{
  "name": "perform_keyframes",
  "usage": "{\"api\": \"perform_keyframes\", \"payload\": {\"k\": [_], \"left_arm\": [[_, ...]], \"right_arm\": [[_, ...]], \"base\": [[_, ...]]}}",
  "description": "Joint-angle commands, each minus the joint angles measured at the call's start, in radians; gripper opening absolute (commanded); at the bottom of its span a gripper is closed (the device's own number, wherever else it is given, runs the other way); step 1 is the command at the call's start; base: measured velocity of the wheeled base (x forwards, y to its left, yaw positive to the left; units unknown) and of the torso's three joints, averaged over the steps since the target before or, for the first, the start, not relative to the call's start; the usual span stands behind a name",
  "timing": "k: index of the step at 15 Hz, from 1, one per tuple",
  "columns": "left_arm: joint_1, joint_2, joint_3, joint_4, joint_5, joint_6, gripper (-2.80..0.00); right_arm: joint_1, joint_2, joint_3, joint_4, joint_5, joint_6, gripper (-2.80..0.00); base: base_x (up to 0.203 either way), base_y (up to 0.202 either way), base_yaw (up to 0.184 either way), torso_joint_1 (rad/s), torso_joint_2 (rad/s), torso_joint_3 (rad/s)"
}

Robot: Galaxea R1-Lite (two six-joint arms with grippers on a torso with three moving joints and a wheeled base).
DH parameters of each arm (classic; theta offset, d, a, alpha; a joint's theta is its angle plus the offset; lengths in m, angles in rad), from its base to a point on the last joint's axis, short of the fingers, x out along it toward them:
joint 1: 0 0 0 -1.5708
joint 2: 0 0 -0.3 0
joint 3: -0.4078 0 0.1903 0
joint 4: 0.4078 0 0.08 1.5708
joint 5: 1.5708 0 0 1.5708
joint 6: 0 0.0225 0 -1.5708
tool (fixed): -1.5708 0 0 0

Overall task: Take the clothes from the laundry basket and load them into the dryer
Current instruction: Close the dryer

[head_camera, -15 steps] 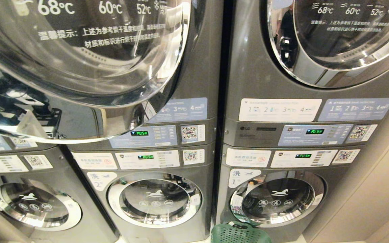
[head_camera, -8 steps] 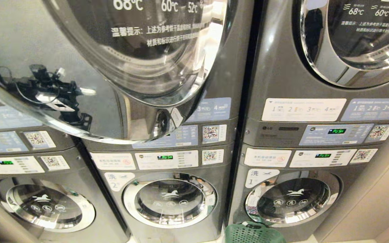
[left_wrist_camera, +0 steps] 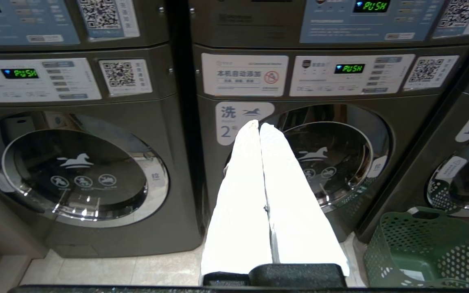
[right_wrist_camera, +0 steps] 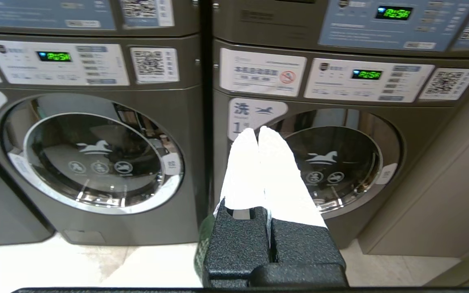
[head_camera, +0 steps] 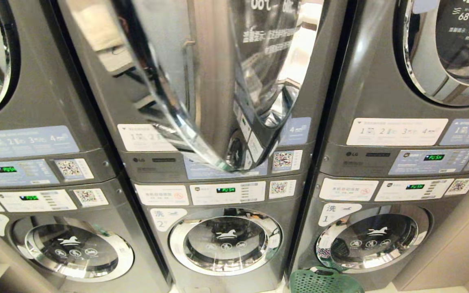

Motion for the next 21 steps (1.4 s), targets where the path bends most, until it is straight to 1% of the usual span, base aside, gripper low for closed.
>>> {"api": "perform_keyframes", "payload": {"k": [1, 14, 21], "left_arm": [[0.0, 0.0, 0.0, 0.0, 0.0, 0.001, -2.8], [0.0, 0.0, 0.0, 0.0, 0.0, -0.001, -2.8], [0.0, 0.0, 0.0, 0.0, 0.0, -0.001, -2.8]], "right_arm": [[0.0, 0.0, 0.0, 0.0, 0.001, 0.001, -2.8], [0.0, 0.0, 0.0, 0.003, 0.001, -0.009, -2.8], [0.0, 0.0, 0.0, 0.0, 0.001, -0.001, -2.8]], "base": [[0.0, 0.196, -0.001, -0.002, 0.01, 0.002], [0.0, 0.195, -0.002, 0.001, 0.0, 0.003], [0.0, 0.195, -0.001, 0.003, 0.0, 0.003]]}}
